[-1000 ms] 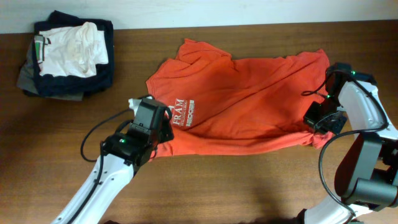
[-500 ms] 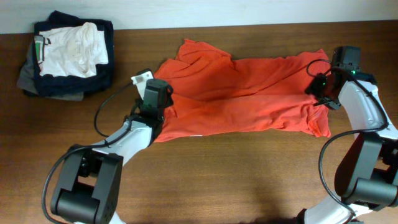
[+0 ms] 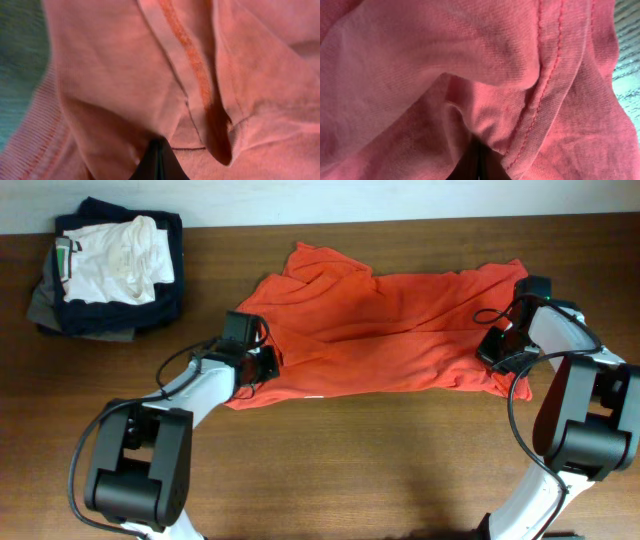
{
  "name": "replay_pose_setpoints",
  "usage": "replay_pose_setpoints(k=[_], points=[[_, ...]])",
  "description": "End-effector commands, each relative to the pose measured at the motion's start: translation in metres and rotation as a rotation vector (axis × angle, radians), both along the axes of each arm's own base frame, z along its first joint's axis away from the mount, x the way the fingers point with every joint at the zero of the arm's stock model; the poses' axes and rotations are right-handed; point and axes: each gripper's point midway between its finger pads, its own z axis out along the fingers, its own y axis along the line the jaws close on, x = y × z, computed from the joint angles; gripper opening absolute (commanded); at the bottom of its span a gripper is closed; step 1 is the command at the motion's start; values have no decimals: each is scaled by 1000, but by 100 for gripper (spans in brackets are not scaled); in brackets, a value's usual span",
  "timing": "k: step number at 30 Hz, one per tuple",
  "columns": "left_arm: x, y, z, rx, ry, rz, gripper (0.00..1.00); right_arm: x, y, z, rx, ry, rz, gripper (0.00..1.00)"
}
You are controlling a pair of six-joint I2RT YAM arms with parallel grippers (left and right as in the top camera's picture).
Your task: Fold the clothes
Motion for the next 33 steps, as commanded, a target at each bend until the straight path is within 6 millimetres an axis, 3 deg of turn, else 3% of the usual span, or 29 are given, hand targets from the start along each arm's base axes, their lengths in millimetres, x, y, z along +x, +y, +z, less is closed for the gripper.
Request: replay_pose_setpoints(k=[1,4,7,10,14,16,17,18,19,20,21,22,25,26,28,33], points=[[-39,56,-45,66,226,133,1,-21,-11,-21,-83,118,-95,4],[-79,92,-51,32,421,306,1,-36,-6,-20,-62,182,-98,4],[-111,97,-39,30,547,361,1,-58,-1,-14,-45,268,-110,4],[-131,95,7,24,552,360,0,-82,3,4,-47,351,-160,4],[-160,92,82,-2,439,350,1,-114,-11,75,-185,340,-241,4],[-158,87,107,-12,319,311,0,-109,-5,109,-166,206,-184,4],[-145,83,121,-14,206,248,6,-90,11,125,-73,62,-72,14],[-125,79,133,-23,94,201,29,-64,34,136,50,-91,71,44],[-116,76,136,-38,57,193,29,-52,45,140,111,-153,124,52],[-105,72,139,-57,22,182,28,-45,51,141,144,-180,141,52],[-94,67,136,-62,3,169,17,-37,57,136,158,-192,160,41],[-88,61,123,-58,29,151,10,-34,64,128,164,-172,180,24],[-90,51,68,-24,207,121,10,-30,83,100,180,-99,230,13],[-89,51,36,-4,285,107,5,-28,90,83,182,-71,251,5],[-86,51,10,5,333,108,4,-29,93,55,188,-18,240,4],[-93,52,-21,19,415,112,4,-39,84,0,165,133,182,4]])
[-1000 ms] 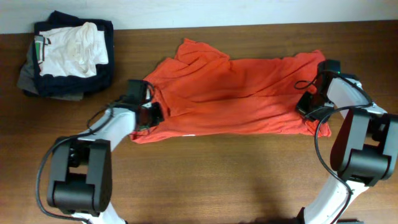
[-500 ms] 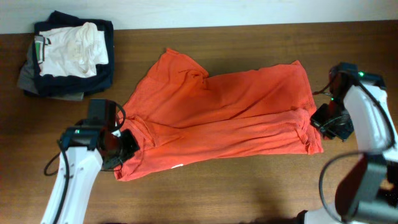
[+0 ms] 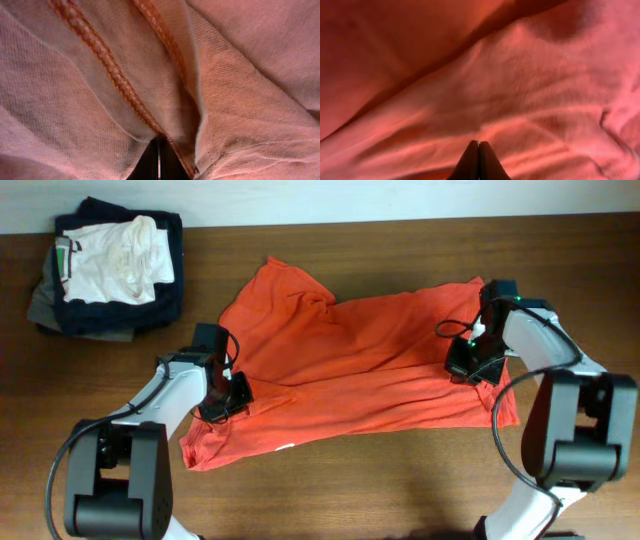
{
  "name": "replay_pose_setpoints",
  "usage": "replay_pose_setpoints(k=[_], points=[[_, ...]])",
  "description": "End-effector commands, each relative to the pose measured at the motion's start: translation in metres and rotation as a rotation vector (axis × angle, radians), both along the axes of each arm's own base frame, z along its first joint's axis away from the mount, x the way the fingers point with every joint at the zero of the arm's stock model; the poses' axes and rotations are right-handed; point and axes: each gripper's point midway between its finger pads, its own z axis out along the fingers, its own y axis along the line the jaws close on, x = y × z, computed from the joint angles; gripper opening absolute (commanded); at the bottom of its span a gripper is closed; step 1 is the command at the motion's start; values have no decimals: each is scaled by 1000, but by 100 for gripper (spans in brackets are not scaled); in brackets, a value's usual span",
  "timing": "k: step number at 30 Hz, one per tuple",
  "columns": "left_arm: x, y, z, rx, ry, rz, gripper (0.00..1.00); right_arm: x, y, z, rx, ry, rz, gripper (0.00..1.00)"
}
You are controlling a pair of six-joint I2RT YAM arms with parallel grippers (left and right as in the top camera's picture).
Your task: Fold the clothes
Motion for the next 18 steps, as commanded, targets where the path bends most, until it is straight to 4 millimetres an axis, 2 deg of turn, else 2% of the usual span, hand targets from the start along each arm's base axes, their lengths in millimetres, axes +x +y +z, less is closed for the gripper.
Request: replay_pose_setpoints(k=[1,3,5,6,9,11,12,13,14,16,17,18], points=[[-8,0,-22,10,63,-19,4,-6,-2,-21,-16,52,-10,4],[-11,2,-31,18,88,-19,4,-8,-2,-31,-18,42,-13,4],[-18,3,-40,22,130,-18,1,-22,0,-45,-16,66,-17,4],[-28,4,-39,27,172,-17,1,-41,-9,-46,-78,152,-93,4],[-61,8,-34,45,310,3,1,-66,-32,-39,-230,261,-151,4],[-92,10,-23,62,443,28,0,-82,-34,-20,-251,304,-153,4],[-98,8,-16,68,458,31,1,-83,-34,-10,-252,293,-154,4],[-100,7,-10,70,454,29,1,-85,-35,0,-260,281,-155,4],[-100,2,3,72,425,21,1,-91,-43,18,-316,266,-189,4],[-96,-10,43,54,281,-21,1,-99,-51,58,-357,220,-208,4],[-93,-12,53,44,231,-31,1,-100,-52,69,-361,204,-201,6],[-83,-11,71,40,142,-38,4,-96,-53,90,-359,164,-192,27]])
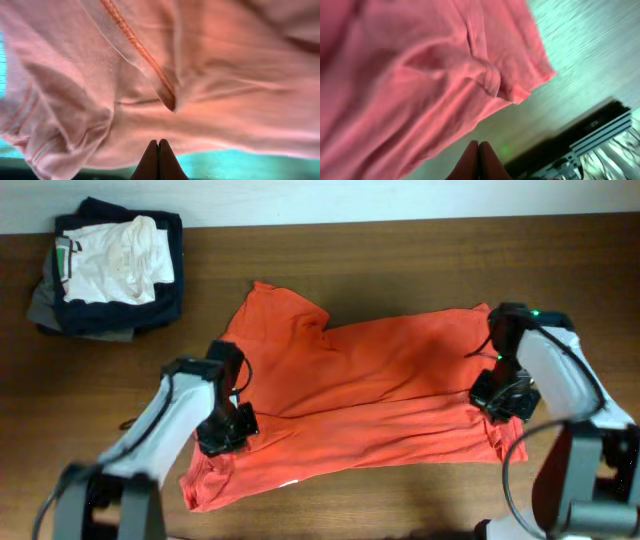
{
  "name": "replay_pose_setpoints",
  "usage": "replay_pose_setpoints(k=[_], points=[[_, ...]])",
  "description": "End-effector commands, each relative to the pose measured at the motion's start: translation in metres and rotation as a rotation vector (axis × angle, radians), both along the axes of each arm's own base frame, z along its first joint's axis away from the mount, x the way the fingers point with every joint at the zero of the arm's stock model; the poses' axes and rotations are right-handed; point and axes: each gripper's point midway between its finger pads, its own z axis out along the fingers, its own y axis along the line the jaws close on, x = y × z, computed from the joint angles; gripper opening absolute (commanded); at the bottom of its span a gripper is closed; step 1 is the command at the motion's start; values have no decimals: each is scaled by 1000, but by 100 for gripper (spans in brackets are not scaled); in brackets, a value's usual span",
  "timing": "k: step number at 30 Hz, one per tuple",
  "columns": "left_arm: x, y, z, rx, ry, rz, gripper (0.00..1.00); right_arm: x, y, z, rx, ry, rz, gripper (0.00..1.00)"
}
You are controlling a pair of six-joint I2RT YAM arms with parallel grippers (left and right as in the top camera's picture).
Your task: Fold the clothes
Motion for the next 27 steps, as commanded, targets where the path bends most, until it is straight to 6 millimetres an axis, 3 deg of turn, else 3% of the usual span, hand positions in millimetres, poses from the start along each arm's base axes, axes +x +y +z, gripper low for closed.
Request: replay_pose_setpoints(k=[1,2,3,5,6,8,9,10,12,15,16,18,21,22,25,26,27], points=[[33,5,48,8,-257,-93,53,20,-12,49,-50,-112,38,67],[53,7,67,32,-346,-120,99,28,-12,60,-51,-146,55,82],[71,7,84,41,-423,-145,99,38,-13,71,-57,-187,60,94],[149,-7,143,30,-762,-228,99,68,-4,100,-4,-329,53,99],[168,-12,156,29,-850,-254,99,73,-2,104,12,-350,59,99],[232,-23,183,86,-1115,-391,99,86,20,105,147,-399,232,99],[249,-22,180,123,-1151,-402,99,86,22,105,162,-400,247,99],[267,-20,166,156,-1160,-419,99,86,22,104,163,-399,247,99],[297,-18,120,177,-1092,-453,99,85,22,103,163,-396,257,99],[340,4,39,174,-932,-432,99,85,22,98,167,-381,268,99],[346,-1,27,143,-915,-465,99,86,22,96,170,-374,282,99],[350,-1,4,139,-869,-468,99,87,22,88,175,-347,283,99],[332,-4,-42,97,-751,-484,89,95,21,76,179,-332,280,99],[327,-9,-49,58,-731,-491,89,96,20,75,179,-330,280,99],[320,-12,-63,36,-692,-495,64,104,19,74,171,-357,283,99],[317,-11,-72,34,-668,-495,41,110,18,75,164,-381,286,99],[314,-10,-80,33,-650,-495,11,124,17,77,149,-438,294,99]])
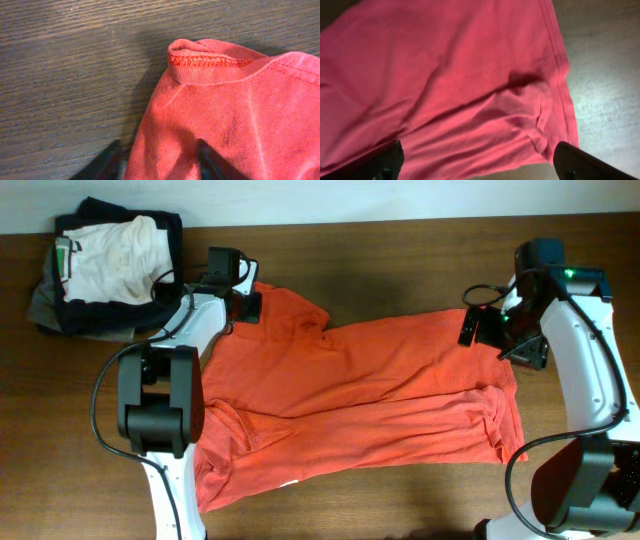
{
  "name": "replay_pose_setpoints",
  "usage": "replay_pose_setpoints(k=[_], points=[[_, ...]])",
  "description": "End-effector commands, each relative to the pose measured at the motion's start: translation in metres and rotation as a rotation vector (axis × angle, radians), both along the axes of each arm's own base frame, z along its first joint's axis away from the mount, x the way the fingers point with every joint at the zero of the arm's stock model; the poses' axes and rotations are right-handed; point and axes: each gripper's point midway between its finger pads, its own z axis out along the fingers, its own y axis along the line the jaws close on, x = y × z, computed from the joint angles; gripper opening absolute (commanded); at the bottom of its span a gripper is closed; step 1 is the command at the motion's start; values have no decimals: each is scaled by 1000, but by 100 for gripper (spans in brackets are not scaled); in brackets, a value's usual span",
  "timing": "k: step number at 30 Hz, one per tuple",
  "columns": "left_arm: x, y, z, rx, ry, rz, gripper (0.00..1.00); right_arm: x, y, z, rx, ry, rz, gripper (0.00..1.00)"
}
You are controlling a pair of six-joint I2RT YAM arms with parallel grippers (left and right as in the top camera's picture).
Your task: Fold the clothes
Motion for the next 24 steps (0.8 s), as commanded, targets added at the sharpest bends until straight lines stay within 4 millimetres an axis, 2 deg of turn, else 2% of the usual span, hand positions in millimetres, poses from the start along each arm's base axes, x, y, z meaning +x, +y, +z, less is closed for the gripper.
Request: replay_pose_setpoints(k=[1,3,4,5,8,10,11,15,17,19,21,23,24], points=[[-13,-3,-40,-14,90,-15,1,37,-5,7,-24,-149,32,99],[-9,-3,-38,-17,71,-14,1,77,-17,10,-103,-286,111,99],[-9,-3,-38,-17,73,-14,1,94,-46,-2,-258,-291,63,99],[-10,-3,-39,-16,76,-14,1,104,-66,-17,-349,-272,32,99],[-10,-3,-38,-17,75,-14,1,132,-78,-79,-356,-237,77,99],[-10,-4,-38,-19,75,-16,1,152,-70,-112,-307,-263,134,98],[-10,-4,-38,-19,75,-16,1,156,-63,-121,-259,-274,144,94],[-10,-4,-38,-19,76,-16,1,158,-60,-143,-238,-257,147,79],[-10,-4,-38,-19,76,-16,1,157,-61,-149,-239,-244,147,79],[-10,-4,-39,-20,77,-16,1,157,-61,-149,-240,-245,146,58],[-10,-4,-38,-19,76,-16,1,155,-66,-150,-239,-238,137,41],[-10,-4,-38,-19,76,-16,1,149,-80,-152,-237,-221,106,24],[-10,-4,-38,-20,74,-16,1,143,-88,-153,-235,-205,88,7]])
